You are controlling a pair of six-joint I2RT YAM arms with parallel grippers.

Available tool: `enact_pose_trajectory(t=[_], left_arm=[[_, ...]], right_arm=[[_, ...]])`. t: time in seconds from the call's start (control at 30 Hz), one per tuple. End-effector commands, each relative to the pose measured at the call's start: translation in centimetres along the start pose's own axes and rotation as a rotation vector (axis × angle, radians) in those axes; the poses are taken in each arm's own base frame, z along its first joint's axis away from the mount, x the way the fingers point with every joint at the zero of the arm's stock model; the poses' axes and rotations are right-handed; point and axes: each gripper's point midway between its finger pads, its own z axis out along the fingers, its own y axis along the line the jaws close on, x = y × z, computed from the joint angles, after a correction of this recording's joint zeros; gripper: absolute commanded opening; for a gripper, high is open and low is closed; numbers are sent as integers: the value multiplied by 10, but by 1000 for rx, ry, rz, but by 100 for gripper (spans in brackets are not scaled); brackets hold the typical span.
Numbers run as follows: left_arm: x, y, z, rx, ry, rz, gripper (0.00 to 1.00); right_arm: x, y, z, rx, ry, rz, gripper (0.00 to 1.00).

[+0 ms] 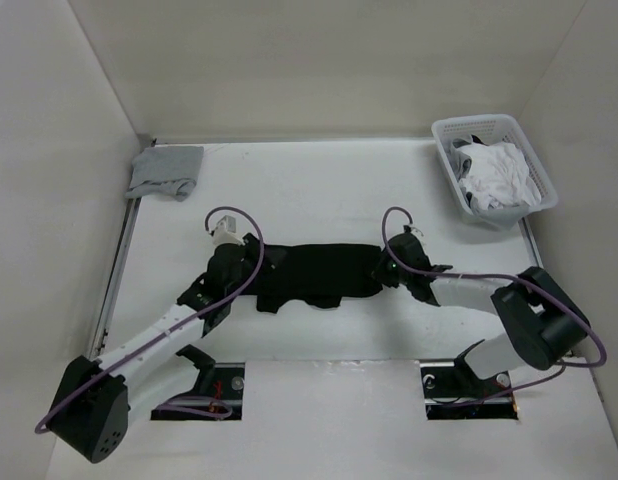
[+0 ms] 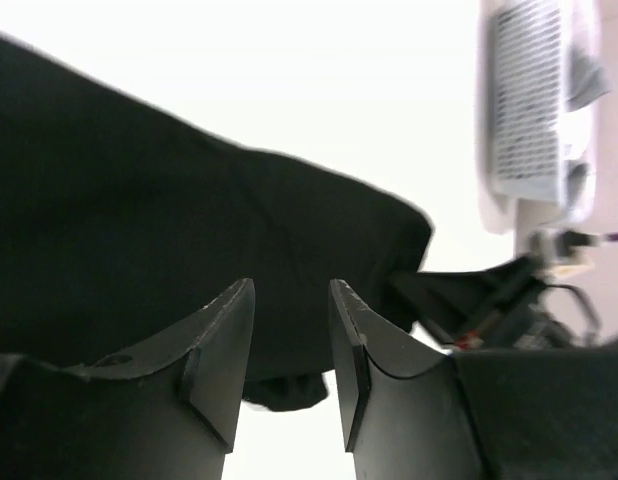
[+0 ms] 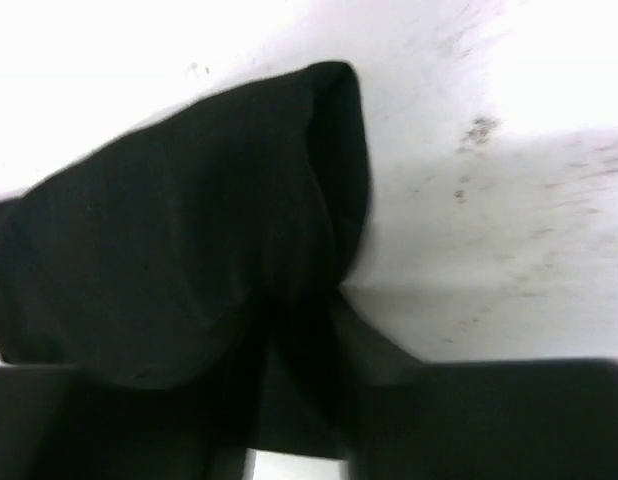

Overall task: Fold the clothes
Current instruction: Fold the tank top

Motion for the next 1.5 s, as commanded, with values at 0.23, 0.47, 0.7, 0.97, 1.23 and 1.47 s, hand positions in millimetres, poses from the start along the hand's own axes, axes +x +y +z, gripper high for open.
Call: enact_pose_trajectory(t=[0.23,0.47,0.7,0.97,1.23,1.47], left_arm=[[-43,-53,-31,155,-111,27,34],[-56,-71,-42,177,-127,27,33],[-89,-69,-61,132,-194,30,33],[-122,-65,-87,140,-271,7,33],[-130,-49,-93,126,-311,-46,33],[-130,-36,-90,92,-320,-62,33]], right_arm=[[-7,-19,-41,46,-51,14,4],[-33,8,-112,38,-96,-105,3],[-23,112,-112,-81,-58,-159,4],[22,216,-49,-83,67,-293,5],[79,259,9,-77,181,-346,9],[127,304,10,-241,291,-354,29]])
